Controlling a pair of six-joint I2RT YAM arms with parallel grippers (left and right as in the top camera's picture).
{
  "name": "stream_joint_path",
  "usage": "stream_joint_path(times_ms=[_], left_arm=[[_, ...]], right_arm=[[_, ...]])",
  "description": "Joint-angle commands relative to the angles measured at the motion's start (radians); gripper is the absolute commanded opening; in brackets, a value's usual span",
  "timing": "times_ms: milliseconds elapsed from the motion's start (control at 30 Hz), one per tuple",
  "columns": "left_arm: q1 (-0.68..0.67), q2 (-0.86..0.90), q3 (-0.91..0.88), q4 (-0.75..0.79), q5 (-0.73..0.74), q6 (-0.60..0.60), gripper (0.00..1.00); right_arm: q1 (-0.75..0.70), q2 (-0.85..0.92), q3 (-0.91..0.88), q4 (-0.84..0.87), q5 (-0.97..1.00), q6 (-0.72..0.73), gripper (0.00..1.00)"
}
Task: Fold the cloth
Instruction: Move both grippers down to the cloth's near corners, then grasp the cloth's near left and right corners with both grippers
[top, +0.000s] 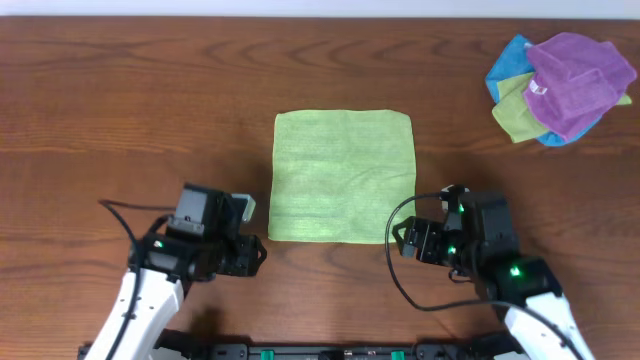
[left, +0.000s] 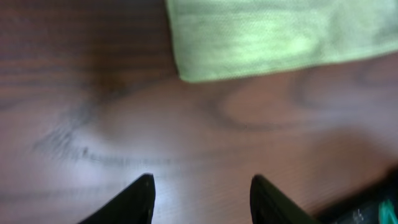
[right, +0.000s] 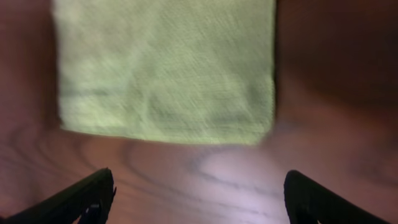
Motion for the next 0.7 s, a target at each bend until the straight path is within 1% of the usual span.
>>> stream_joint_path(times_ms=[0, 33, 100, 233, 267, 433, 667], left_arm=[[-0.004, 0.006, -0.075, 0.131, -0.003, -0.157, 0.50], [-0.004, 0.013, -0.093, 0.199, -0.003, -0.185, 0.50], [-0.004, 0.038, -0.107, 0.305, -0.004, -0.224, 0.52], [-0.004, 0.130, -0.107, 0.417, -0.026, -0.249, 0.56], [-0.004, 0.183, -0.106, 0.453, -0.021, -0.256, 0.57], [-0.004, 0.298, -0.106, 0.520, 0.007, -0.285, 0.57], [-0.004, 0.346, -0.106, 0.566, 0.025, -0.300, 0.58]], right_arm=[[0.005, -0.039, -0.055, 0.082, -0.075, 0.011, 0.89], [0.000, -0.038, -0.071, 0.126, -0.078, -0.029, 0.92], [-0.022, -0.006, -0.091, 0.151, -0.068, -0.057, 0.94], [-0.067, 0.091, -0.092, 0.171, -0.069, -0.112, 0.94], [-0.083, 0.128, -0.092, 0.195, -0.079, -0.112, 0.94], [-0.097, 0.169, -0.092, 0.242, -0.118, -0.111, 0.94], [-0.097, 0.168, -0.092, 0.250, -0.110, -0.112, 0.94]])
